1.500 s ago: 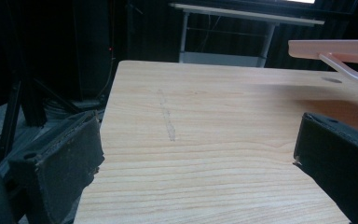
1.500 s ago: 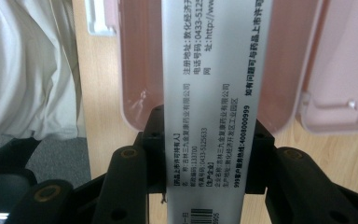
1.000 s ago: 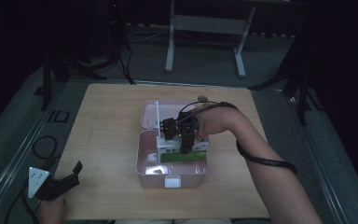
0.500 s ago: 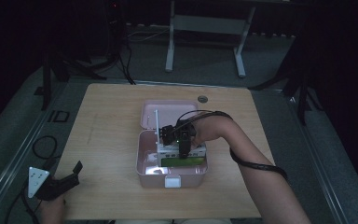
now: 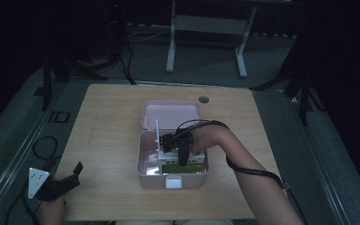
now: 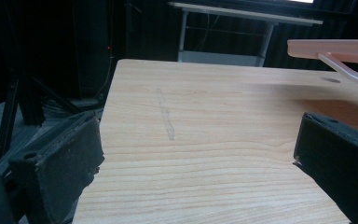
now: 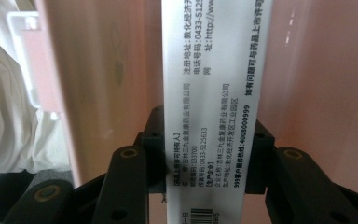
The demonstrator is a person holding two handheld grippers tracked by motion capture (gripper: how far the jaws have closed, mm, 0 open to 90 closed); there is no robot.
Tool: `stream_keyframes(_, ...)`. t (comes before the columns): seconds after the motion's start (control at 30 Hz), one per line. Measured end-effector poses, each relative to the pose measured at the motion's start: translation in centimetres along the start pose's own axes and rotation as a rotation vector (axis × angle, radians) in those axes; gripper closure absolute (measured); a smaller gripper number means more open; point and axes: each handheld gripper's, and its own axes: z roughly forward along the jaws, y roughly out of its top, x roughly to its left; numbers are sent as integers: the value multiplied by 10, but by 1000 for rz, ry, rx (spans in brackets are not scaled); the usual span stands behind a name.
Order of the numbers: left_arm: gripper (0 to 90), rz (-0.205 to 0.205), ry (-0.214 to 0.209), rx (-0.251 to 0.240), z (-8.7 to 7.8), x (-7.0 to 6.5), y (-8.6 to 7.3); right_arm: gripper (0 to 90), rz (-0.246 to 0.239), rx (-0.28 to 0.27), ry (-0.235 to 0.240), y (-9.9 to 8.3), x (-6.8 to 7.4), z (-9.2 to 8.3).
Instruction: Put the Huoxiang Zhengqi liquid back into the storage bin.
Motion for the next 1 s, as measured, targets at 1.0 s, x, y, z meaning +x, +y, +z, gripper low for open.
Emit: stream_keyframes(1.0, 10, 3, 0, 1, 0, 0, 0, 607, 16, -7, 27, -2, -3, 46)
